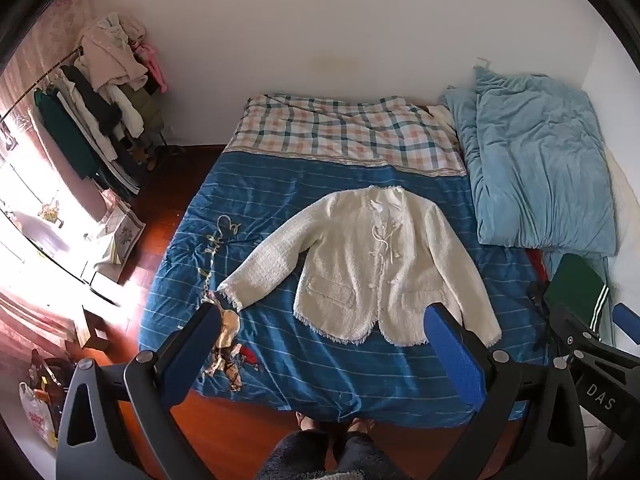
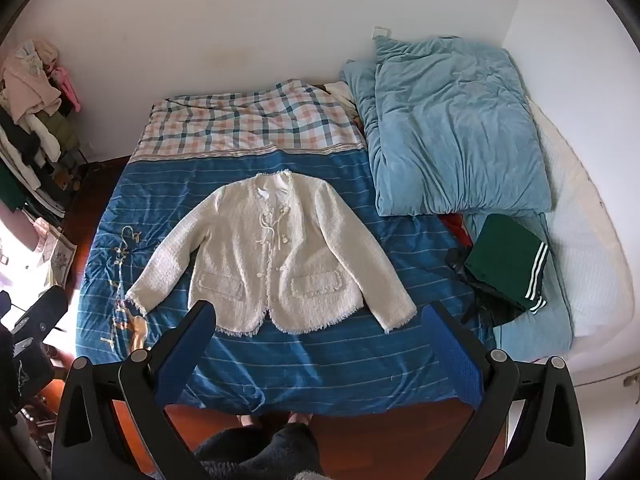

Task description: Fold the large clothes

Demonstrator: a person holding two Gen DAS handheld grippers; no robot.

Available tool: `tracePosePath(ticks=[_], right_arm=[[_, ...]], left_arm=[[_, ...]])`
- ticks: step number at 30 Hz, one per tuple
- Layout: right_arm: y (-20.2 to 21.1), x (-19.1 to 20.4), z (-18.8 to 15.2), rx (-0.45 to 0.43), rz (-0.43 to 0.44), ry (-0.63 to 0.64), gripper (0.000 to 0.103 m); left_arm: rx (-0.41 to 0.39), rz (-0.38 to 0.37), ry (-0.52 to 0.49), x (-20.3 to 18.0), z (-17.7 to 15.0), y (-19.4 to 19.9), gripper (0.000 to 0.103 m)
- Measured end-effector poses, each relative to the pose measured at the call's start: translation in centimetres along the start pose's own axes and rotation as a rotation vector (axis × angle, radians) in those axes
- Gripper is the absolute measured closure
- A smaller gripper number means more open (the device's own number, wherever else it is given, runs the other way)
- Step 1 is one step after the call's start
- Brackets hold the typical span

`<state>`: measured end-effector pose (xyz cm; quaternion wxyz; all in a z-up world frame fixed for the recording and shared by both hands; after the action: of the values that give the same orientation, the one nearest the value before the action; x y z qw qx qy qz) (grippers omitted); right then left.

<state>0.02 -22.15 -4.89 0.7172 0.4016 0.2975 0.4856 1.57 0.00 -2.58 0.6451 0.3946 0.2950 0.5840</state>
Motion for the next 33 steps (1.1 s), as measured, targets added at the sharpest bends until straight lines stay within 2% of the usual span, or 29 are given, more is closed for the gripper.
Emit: tracePosePath(ticks=[33], right_arm=[[0.84,0.37,-0.11,-0.01,-0.002,0.003,0.0]], left_arm=[[0.0,-0.002,-0.004,0.02,-0.01,0.09,0.0]])
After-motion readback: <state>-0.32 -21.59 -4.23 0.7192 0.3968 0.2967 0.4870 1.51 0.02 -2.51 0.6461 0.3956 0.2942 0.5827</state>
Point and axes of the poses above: each gripper's, at about its wrist camera, not at the fingertips, and y roughly against the way its jaws point, x to its left, z to its top, the point moved 3 cm from there along -y, roughly the way its jaws point, and after that the axes turned 6 degrees about -y, right-handed, at the moved point
